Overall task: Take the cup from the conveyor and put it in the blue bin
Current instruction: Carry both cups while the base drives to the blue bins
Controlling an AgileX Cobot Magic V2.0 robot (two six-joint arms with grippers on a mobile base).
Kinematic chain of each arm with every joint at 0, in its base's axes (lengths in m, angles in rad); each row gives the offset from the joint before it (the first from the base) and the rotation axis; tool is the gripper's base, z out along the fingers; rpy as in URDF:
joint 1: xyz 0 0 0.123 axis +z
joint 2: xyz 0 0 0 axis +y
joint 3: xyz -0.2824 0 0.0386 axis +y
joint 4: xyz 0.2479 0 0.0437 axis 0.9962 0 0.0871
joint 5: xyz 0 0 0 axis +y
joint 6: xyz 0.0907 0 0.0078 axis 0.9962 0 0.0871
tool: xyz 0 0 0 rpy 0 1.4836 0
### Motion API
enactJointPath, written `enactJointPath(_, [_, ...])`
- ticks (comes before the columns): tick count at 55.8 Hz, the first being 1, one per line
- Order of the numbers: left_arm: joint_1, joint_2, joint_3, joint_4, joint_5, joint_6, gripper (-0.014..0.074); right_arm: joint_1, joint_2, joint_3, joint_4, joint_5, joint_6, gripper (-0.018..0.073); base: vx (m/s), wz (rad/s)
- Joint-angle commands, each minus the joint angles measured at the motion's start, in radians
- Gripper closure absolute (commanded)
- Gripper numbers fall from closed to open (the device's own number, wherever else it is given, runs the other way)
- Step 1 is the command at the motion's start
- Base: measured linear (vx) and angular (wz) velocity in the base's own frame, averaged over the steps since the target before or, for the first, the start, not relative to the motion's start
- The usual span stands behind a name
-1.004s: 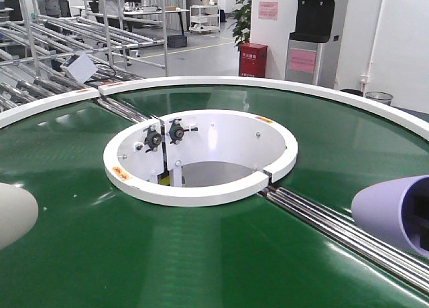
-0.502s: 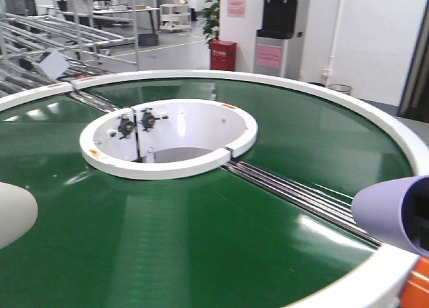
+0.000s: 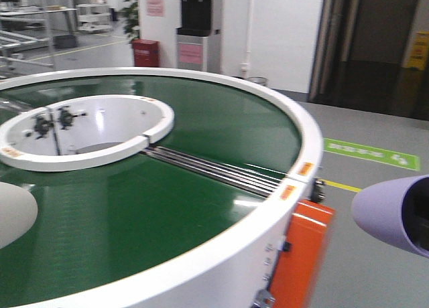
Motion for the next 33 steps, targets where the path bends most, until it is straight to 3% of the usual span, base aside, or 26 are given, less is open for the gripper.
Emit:
enactJointPath(1, [-0.007, -0.002, -0.024, -0.026, -0.079, 0.000, 0.0600, -0.002, -0.009, -0.031, 0.023, -0.074, -0.010, 0.0569, -0.17, -0.52])
enactJointPath(33, [-0.007, -0.002, -0.024, -0.026, -0.079, 0.000, 0.0600, -0.002, -0.008, -0.031, 0.023, -0.074, -0.010, 0.0569, -0.12, -0.64])
